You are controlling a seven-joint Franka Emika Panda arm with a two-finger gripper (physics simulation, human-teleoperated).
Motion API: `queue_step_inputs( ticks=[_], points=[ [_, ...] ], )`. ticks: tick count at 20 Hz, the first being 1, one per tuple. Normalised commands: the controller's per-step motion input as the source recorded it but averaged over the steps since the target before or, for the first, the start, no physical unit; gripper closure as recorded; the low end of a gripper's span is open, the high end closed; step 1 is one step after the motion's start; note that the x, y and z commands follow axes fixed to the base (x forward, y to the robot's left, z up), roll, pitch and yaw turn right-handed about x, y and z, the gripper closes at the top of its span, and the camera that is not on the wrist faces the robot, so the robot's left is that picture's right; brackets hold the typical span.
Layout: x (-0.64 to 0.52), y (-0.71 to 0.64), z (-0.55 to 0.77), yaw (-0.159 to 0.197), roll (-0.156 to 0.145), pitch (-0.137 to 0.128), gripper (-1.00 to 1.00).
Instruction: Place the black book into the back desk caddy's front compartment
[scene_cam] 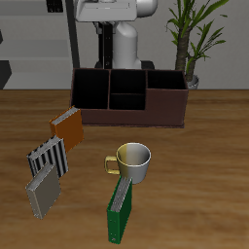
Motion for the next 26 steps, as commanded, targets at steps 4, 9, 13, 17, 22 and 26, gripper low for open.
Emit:
queue_step_inputs(
  ticks=[4, 9, 13, 17, 22, 26],
  points=[
    [-0.03, 0.08, -0.07, 0.195, 0.002, 0.02, 1.0],
    [-0.01, 0.14, -0.11, 0.235, -0.004, 0.025, 1.0],
    [-0.01, 0.19, -0.17, 0.213, 0.005, 0.0, 1.0],
    [-0.01, 0.24, -0.13, 0.181, 0.027, 0.009, 1.0],
    [0.07, 0.11, -0.16, 0.194, 0.006, 0.039, 1.0],
    [0.14, 0.05, -0.13, 0.175, -0.013, 0.026, 1.0]
  ],
)
